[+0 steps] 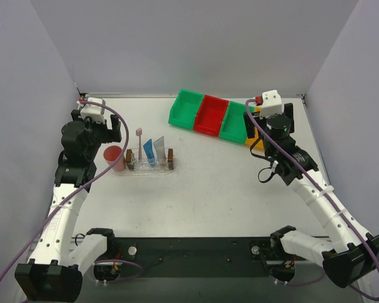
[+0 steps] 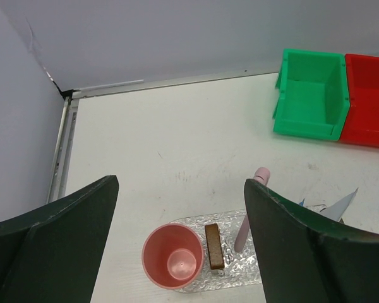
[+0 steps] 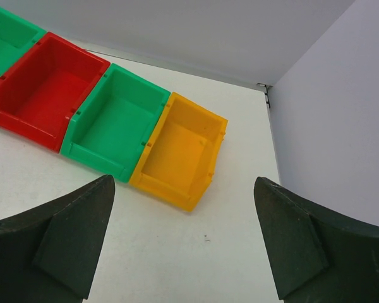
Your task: Prepare toiletry sets of a toothbrush and toothpaste on the tray
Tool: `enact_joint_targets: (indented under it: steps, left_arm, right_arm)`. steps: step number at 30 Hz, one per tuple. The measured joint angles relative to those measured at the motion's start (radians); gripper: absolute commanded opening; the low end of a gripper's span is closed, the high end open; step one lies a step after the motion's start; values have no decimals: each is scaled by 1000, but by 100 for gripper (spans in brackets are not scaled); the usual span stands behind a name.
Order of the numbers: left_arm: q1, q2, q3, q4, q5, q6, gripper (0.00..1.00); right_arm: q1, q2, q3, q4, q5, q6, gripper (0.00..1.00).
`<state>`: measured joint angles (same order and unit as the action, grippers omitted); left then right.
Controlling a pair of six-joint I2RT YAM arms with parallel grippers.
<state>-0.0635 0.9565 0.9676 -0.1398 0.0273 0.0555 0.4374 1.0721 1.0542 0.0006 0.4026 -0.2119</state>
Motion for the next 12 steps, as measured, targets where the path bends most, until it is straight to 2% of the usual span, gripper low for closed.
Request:
enact_joint_targets:
  steps: [12]
  left_arm:
    - [1,-17,-18,1,-39,0,92]
  right_arm:
    - [-58,-24,-15,1,-45,2,86]
